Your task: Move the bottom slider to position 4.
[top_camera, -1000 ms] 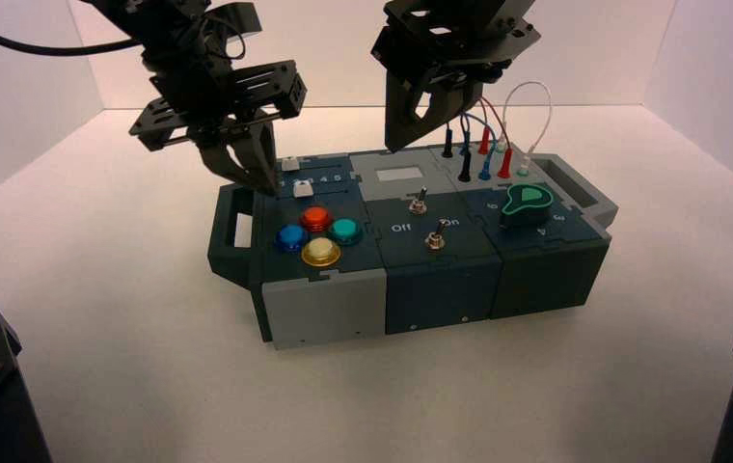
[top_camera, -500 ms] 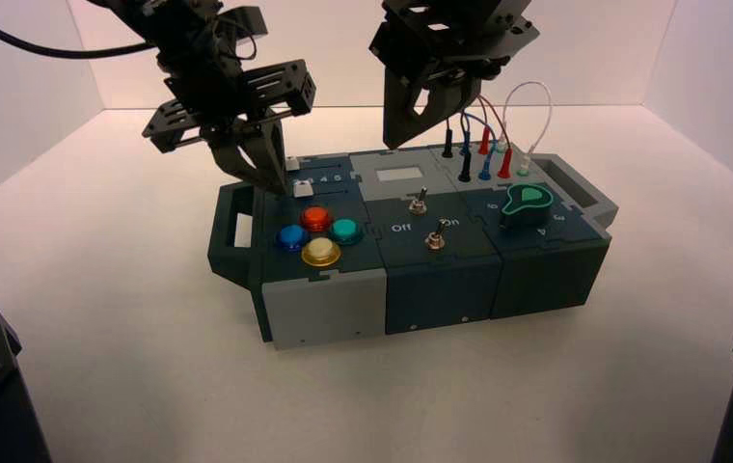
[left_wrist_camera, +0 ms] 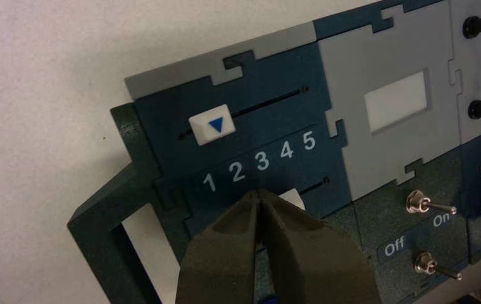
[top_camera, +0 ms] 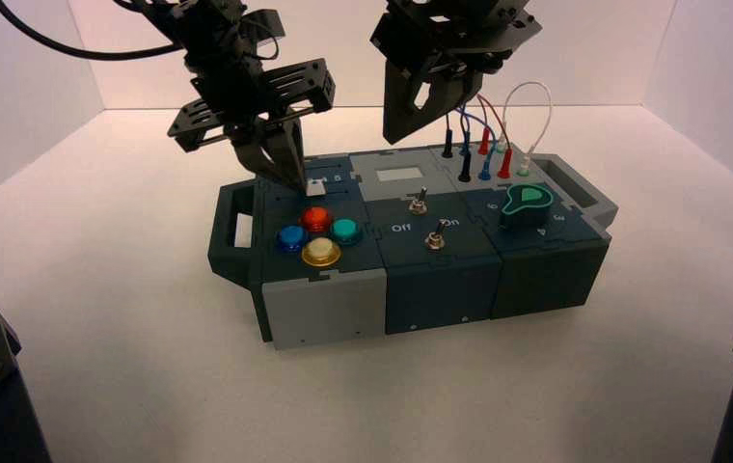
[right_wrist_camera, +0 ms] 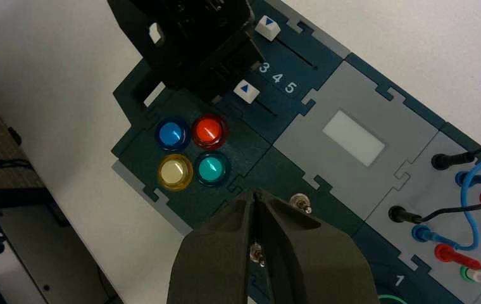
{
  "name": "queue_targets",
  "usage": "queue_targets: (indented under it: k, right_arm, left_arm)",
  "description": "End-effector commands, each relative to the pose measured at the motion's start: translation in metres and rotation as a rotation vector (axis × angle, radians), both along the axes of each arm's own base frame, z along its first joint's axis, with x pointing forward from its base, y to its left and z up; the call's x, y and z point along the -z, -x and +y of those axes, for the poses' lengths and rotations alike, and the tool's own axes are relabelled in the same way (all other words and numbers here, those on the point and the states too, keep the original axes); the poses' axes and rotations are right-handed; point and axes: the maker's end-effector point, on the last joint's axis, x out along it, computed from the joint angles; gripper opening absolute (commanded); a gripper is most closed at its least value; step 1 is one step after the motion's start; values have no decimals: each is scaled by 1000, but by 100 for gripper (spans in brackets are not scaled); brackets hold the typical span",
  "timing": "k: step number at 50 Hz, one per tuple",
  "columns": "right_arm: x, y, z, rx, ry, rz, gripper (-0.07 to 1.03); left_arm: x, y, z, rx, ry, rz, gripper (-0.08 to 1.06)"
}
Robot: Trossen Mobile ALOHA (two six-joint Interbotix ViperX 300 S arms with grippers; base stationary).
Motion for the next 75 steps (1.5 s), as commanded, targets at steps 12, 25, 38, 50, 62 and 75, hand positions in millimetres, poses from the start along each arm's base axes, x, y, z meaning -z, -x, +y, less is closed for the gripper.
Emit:
queue_targets:
  k: [12, 25, 38, 50, 62, 75]
  right_arm:
    - [-15, -3, 7, -4, -38, -29, -2]
    - [-15, -3, 7, -4, -38, -29, -2]
    - [-14, -3, 7, -4, -37, -28, -2]
    - [-14, -3, 4, -2, -33, -30, -2]
    - [-17, -1, -1, 3, -40, -38, -2]
    - [-19, 1, -3, 3, -39, -35, -2]
  left_arm:
    - [-1, 0, -8, 16, 4, -3, -3]
    - [0, 1, -11, 22, 6, 0, -3]
    - [0, 4, -14, 29, 8, 4, -3]
    - [1, 6, -12, 37, 4, 3, -3]
    - [-7, 8, -10, 45, 11, -15, -3]
    - [-29, 7, -14, 52, 47, -46, -3]
